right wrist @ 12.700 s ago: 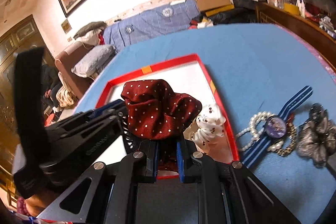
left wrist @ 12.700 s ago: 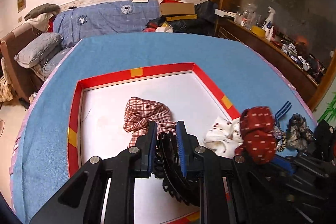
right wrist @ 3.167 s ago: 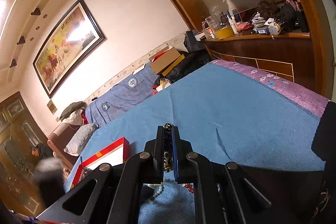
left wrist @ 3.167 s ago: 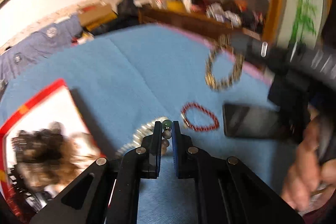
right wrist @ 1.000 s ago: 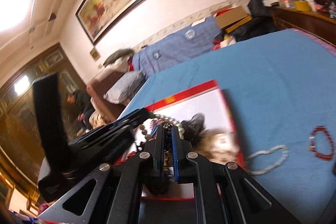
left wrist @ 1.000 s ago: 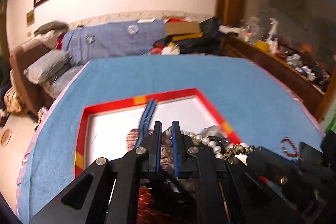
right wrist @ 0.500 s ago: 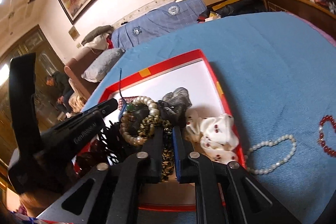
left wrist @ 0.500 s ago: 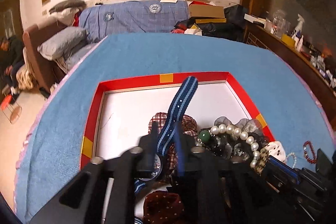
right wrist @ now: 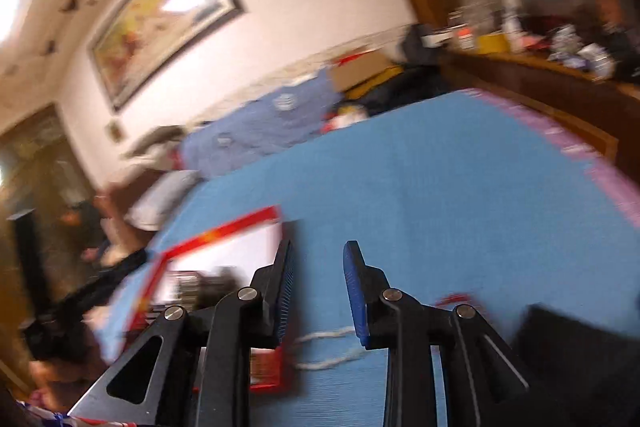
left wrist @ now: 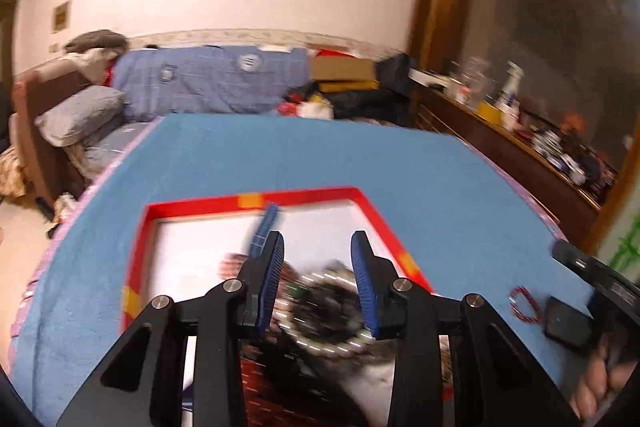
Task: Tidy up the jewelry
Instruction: 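Carry the bracelet and pearl strand into the tray and open both grippers, then grasp the red bead bracelet with the right gripper while the left approaches the pearl necklace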
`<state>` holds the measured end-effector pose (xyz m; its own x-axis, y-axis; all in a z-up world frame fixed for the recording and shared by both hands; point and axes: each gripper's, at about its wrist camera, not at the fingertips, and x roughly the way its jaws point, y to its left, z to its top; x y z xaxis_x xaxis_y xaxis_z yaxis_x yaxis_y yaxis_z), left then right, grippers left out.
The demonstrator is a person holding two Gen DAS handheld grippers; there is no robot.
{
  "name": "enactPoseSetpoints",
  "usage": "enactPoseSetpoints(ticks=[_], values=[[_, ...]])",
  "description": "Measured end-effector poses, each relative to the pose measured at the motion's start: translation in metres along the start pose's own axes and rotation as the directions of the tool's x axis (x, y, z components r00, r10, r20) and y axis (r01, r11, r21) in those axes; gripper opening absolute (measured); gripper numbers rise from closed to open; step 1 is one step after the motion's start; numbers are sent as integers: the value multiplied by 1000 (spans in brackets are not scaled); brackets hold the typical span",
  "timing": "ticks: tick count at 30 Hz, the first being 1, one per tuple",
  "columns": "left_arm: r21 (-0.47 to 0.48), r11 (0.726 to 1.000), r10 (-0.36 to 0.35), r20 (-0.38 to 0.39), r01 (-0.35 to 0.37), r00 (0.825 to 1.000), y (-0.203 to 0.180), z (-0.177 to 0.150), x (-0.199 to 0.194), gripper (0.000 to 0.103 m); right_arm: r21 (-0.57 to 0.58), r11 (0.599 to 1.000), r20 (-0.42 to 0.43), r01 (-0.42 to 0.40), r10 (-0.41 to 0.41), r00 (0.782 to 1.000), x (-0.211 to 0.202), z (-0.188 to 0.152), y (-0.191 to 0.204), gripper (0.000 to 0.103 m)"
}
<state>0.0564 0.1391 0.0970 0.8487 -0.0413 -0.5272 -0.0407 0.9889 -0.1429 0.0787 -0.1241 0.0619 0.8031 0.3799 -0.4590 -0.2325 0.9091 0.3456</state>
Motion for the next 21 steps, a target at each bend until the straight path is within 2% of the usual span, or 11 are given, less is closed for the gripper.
enactPoseSetpoints(ticks=[3,6,8,9,10,11,18,19,20,21], values=[[62,993,-97,-65,101,993,-24,-6,4,33,-17,987,-60,158,-159,985,6,0,-23,28],[125,969,-196,-136,213,971,-56,-18,7,33,-1,973,-167,229,-226,960,19,-5,-47,28],[159,957,-218,-160,243,963,-73,-25,7,33,5,963,-207,270,-263,942,23,-4,-59,28],[184,949,-227,-170,257,959,-82,-29,7,33,0,957,-213,291,-284,935,24,-3,-62,30],[200,945,-226,-173,259,959,-88,-32,7,33,-16,951,-223,308,-303,926,25,-5,-65,39],[213,941,-225,-179,261,958,-92,-35,7,33,-33,950,-240,311,-310,920,29,-6,-65,43],[221,934,-232,-223,281,947,-105,-42,17,33,-128,936,-342,329,-353,871,53,-26,-65,43],[220,933,-234,-226,284,946,-105,-43,17,33,-174,924,-323,340,-380,867,55,-28,-57,43],[221,932,-236,-231,287,944,-104,-45,16,33,-189,925,-323,329,-375,869,56,-30,-54,40],[227,928,-240,-238,294,941,-106,-46,16,33,-205,928,-317,312,-364,876,55,-32,-50,32]])
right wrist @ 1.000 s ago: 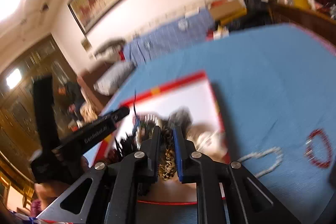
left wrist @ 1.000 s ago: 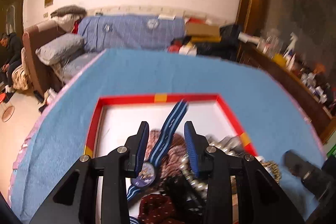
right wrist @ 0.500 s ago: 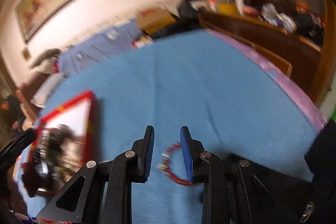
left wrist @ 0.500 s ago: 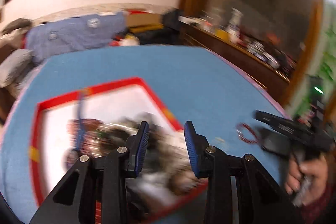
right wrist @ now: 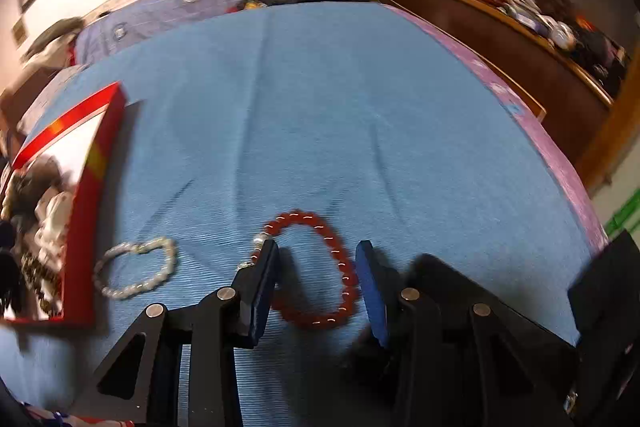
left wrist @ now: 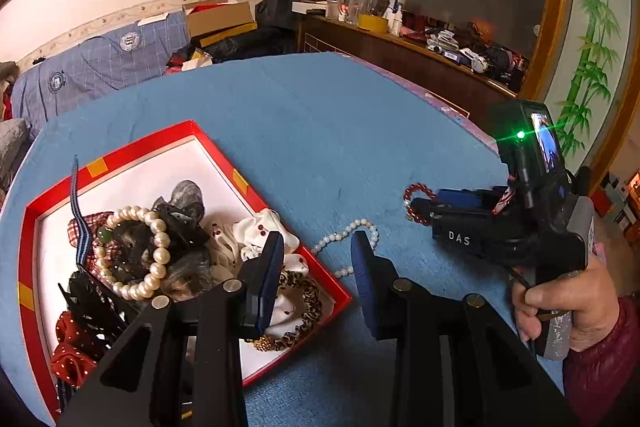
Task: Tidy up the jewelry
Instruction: 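Grasp the red bead bracelet with the right gripper while the left approaches the pearl necklace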
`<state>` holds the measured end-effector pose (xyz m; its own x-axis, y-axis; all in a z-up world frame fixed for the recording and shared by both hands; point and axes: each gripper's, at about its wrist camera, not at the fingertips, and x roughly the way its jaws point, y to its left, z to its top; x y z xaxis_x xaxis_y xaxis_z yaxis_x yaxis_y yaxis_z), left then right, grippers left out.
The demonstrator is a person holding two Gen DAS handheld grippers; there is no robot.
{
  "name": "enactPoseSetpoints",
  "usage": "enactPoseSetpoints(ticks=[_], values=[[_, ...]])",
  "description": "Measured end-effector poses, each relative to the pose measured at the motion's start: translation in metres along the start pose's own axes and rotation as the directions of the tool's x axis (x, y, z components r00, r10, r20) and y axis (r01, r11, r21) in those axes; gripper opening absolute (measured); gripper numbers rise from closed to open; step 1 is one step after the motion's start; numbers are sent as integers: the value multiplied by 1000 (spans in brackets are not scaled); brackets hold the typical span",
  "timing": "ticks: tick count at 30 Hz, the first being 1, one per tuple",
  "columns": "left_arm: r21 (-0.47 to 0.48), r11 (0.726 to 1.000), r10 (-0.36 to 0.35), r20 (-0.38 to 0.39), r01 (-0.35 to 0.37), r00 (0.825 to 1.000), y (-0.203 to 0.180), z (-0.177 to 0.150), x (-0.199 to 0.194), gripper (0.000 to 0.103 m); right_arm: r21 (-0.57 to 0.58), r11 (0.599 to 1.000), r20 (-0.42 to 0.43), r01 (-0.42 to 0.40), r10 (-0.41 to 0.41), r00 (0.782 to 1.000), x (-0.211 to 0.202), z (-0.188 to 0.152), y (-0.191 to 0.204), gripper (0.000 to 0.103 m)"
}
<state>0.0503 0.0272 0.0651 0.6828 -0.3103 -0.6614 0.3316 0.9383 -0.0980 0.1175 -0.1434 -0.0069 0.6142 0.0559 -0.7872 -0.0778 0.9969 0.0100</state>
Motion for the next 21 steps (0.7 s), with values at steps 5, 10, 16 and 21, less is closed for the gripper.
enactPoseSetpoints(ticks=[5,10,16,21], values=[[28,999,-14,-30,15,999,-13,-2,9,33,-87,996,29,20,-18,999,-1,-4,13,6],[89,995,-38,-85,46,996,-35,-2,24,33,116,990,108,-87,74,991,-18,2,-22,6],[173,984,82,-212,-45,974,-65,-2,74,17,235,954,201,-184,137,970,-34,5,-41,7],[196,978,120,-222,-76,968,-73,3,94,14,270,937,246,-222,156,957,-43,8,-48,7]])
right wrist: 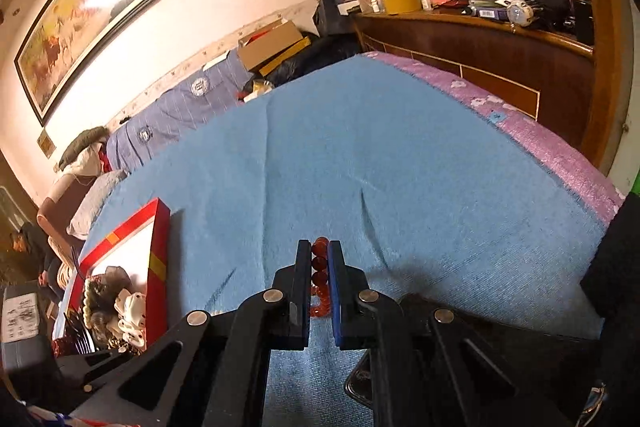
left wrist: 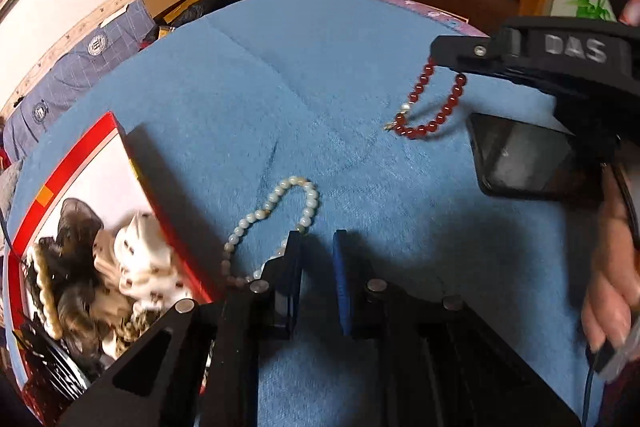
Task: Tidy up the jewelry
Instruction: 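Grasp the red bead bracelet with the right gripper while the left approaches the pearl necklace, then grasp the white pearl necklace with the left gripper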
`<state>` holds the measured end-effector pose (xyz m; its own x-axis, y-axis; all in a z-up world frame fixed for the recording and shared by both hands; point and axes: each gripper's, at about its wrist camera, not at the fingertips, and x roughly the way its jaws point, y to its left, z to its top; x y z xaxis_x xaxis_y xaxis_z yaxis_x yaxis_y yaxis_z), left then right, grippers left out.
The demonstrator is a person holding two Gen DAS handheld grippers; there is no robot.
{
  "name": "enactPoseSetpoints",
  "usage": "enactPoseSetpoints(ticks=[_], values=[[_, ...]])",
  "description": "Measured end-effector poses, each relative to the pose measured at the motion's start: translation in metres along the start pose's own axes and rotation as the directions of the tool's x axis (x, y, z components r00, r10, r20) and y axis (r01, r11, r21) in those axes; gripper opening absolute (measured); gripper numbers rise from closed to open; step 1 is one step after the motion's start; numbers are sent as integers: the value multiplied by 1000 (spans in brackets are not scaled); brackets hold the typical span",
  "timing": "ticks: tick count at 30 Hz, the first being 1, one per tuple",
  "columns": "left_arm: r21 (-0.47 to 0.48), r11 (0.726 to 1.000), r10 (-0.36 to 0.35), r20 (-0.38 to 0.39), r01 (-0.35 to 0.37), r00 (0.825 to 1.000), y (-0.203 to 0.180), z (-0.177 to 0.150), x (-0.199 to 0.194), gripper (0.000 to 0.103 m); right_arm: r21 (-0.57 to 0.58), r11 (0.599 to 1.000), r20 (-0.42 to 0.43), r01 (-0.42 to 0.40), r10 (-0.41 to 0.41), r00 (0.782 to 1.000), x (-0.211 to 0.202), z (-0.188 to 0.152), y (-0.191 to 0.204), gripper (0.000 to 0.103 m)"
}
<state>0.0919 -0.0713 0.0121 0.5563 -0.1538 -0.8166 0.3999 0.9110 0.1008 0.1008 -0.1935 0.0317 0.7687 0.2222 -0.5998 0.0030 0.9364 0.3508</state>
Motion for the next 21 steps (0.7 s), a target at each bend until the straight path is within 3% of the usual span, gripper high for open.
enactPoseSetpoints(ticks=[3,4,6,8,10,14,17,21], values=[[17,1000,3,13,-3,1000,-4,4,6,0,6,1000,1,-16,16,1000,-1,0,2,7],[4,1000,7,26,-7,1000,-4,4,6,0,8,1000,5,-21,21,1000,-2,1,1,7],[-38,997,-66,57,69,996,1,1,4,0,12,999,17,-30,30,999,-5,1,1,7],[-52,994,-89,71,93,993,4,1,0,0,19,999,29,-40,40,999,-8,1,1,7],[-81,984,-151,113,160,982,10,2,-11,0,22,999,33,-46,46,998,-9,2,-1,7],[-108,968,-205,189,227,960,22,6,-38,0,22,998,50,-60,59,997,-12,3,1,7],[-103,980,-151,195,173,969,25,6,-42,0,20,998,50,-65,64,997,-12,3,2,7],[-91,992,-71,122,83,990,22,5,-22,1,17,998,40,-65,64,997,-9,2,3,7]])
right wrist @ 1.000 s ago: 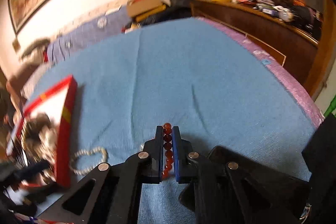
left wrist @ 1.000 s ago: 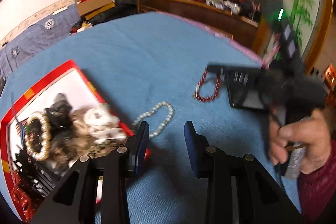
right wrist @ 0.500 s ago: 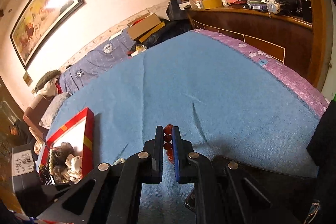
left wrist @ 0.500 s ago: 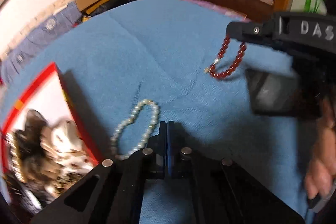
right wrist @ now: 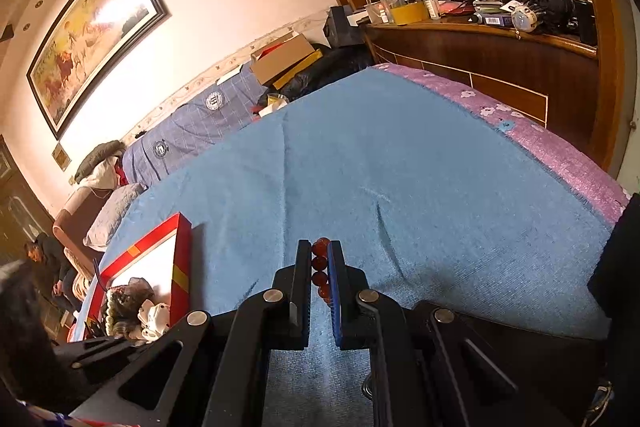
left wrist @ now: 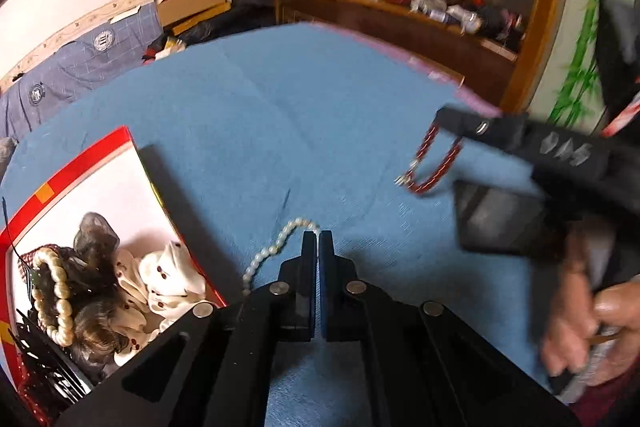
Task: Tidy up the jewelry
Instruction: 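Grasp the white pearl necklace with the left gripper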
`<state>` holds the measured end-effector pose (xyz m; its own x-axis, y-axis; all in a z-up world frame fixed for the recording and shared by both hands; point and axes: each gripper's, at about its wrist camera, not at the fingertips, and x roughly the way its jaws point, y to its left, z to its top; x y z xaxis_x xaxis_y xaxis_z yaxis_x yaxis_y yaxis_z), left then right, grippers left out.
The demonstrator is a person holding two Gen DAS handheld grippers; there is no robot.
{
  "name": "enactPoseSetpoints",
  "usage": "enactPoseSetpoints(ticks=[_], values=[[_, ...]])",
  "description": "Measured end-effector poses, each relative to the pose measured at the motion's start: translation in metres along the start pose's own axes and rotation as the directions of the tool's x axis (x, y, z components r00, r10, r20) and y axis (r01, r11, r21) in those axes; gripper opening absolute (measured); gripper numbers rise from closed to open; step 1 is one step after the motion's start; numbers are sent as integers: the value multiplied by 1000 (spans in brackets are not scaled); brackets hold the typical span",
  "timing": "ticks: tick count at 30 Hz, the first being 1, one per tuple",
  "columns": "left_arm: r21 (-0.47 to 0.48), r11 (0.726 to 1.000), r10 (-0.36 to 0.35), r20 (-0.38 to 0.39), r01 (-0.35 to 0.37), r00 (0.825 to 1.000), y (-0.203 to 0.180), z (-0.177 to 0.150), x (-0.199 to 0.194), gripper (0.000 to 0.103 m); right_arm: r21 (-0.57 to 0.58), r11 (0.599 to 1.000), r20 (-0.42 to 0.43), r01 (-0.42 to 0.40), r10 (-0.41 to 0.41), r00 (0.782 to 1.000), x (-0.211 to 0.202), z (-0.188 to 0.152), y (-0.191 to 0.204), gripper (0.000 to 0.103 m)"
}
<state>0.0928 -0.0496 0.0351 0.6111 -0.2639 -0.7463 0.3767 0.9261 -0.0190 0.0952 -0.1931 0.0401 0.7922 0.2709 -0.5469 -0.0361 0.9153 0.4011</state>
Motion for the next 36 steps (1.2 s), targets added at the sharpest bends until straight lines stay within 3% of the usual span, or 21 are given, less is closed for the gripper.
enactPoseSetpoints(ticks=[2,5,7,8,9,11,12,17,20,27,32,36], values=[[16,999,30,-11,-30,999,-1,0,7,5,-1,1000,-2,2,-2,1000,1,-1,1,7],[13,1000,20,-48,-19,999,-2,-2,17,8,3,1000,-5,-7,7,1000,2,-1,1,7],[20,999,36,-69,-35,997,-3,-5,24,27,0,1000,-5,-7,7,1000,2,-1,2,7],[25,999,49,-74,-47,996,-4,-7,27,29,0,1000,-5,-9,9,1000,2,-1,1,7],[26,998,54,-76,-52,996,-4,-8,28,29,0,1000,-4,-12,12,1000,2,-1,1,7],[31,999,37,-85,-35,996,-5,-8,31,17,2,1000,-3,-12,12,1000,1,-1,1,7],[47,997,57,-84,-53,995,-7,-7,32,5,4,1000,-3,-14,14,1000,1,-1,1,7],[57,994,96,-59,-93,994,-13,-1,38,4,1,1000,-1,-16,16,1000,0,-1,3,8],[-44,998,-41,-28,40,999,4,-1,29,4,11,1000,3,-15,15,1000,-1,0,1,8],[-107,982,-146,95,156,985,17,16,-20,4,10,999,25,-32,32,999,-7,1,2,7],[-115,983,-121,163,140,979,17,21,-40,5,-6,997,40,-71,71,997,-11,1,7,7],[-109,991,-56,217,81,974,16,17,-50,5,-48,991,74,-127,130,989,-20,1,18,8]])
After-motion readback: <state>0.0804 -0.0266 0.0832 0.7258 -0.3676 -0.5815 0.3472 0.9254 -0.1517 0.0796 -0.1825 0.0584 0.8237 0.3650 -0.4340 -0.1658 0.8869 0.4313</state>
